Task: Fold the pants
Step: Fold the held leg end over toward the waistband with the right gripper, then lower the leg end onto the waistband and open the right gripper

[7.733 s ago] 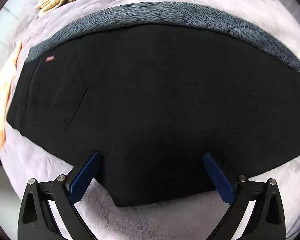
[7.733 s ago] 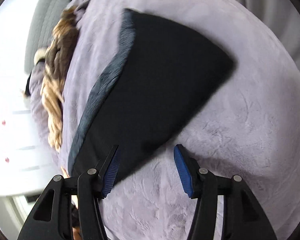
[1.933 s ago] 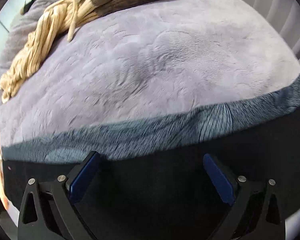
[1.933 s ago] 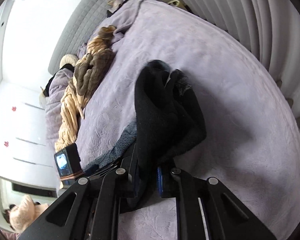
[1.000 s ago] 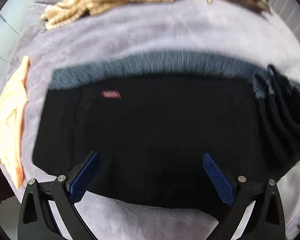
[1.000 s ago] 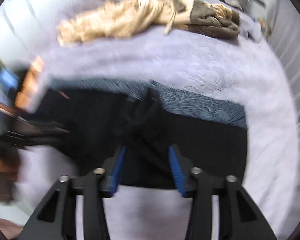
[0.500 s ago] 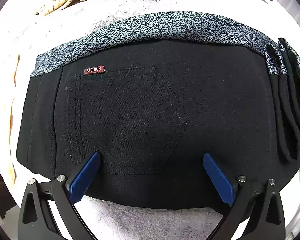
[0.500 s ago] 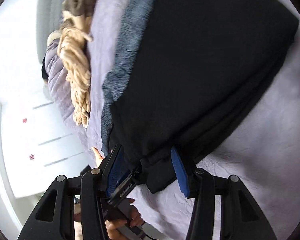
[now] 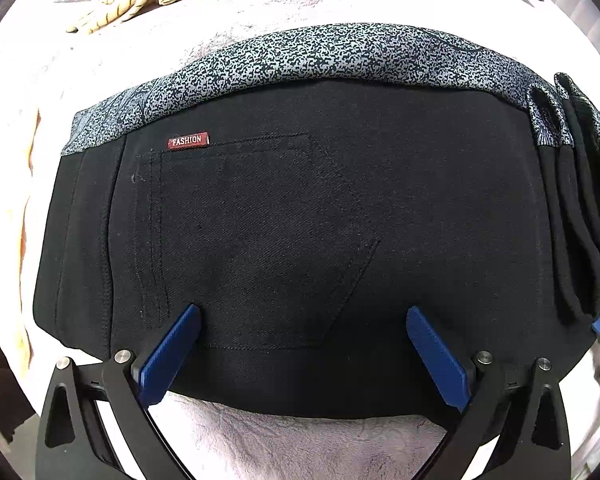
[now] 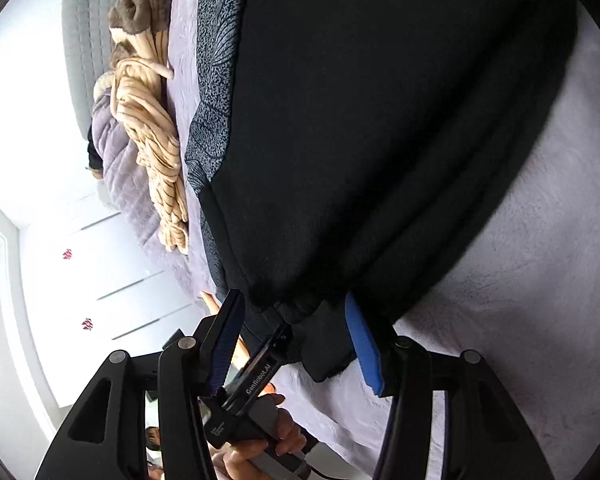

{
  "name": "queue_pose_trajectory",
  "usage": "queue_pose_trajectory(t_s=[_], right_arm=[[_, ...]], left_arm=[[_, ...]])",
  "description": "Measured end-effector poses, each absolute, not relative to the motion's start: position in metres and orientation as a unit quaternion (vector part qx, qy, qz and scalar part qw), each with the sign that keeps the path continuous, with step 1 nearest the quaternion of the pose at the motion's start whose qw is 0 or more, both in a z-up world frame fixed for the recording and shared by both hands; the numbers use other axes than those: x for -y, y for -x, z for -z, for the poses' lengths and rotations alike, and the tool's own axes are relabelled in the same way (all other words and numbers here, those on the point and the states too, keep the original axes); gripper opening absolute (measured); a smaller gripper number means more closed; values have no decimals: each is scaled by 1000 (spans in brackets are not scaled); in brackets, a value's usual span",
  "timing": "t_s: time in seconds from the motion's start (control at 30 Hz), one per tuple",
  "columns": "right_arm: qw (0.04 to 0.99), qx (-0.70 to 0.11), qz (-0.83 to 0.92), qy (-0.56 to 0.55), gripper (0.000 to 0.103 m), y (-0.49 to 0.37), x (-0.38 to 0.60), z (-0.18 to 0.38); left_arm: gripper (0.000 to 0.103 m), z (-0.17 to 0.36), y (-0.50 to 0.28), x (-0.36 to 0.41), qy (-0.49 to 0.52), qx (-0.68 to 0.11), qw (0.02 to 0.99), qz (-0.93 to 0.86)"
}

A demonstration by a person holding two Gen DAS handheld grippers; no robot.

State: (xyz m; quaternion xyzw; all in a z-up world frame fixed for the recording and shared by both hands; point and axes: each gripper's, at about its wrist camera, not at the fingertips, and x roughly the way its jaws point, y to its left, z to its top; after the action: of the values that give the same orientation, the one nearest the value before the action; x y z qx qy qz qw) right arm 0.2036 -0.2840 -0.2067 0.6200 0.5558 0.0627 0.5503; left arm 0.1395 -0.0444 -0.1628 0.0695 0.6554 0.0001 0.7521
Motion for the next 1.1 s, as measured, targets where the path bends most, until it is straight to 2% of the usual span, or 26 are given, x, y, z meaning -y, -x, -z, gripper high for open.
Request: queue_pose_trajectory(t_s=[0.17,0.2,0.23,0.33,0.47,0.6,0.67,0.77,0.83,0.97,1.1], right_arm=[[543,-510,-55,-665,62,-210,286,219],[547,-512,-52,-660,51,-211,287,218],[554,-522,-46,-647,29,-213,287,215],[573,-545,-48,-610,21,-222,288,193],[612,-583,-84,-528,20,-236,275,161],[589,-645,-69,-483,19,-225,244,199],[572,-638,-59,-512,19,-215,241,215],[559,-646,-92,-512,23,-214,244,201],[576,-670,-135,-448,23,-217,248,173],[684,-624,-129,-353,23,-237,300,109],[723,-591,-44,-356,23,-272,378,102]], left_arm=[[103,164,-142,45,-75,-656,751,6],[103,164,-142,45,-75,-657,751,6],[103,164,-142,45,-75,-657,750,6],[103,163,-141,46,-74,-657,750,6],[103,164,-139,45,-73,-652,755,8],[103,165,-140,47,-83,-658,749,5],[103,160,-142,47,-78,-663,744,8],[103,142,-142,47,-68,-657,751,19],[103,127,-143,53,-68,-645,760,37],[103,98,-157,91,-58,-614,783,83],[103,91,-181,158,-41,-591,795,128]])
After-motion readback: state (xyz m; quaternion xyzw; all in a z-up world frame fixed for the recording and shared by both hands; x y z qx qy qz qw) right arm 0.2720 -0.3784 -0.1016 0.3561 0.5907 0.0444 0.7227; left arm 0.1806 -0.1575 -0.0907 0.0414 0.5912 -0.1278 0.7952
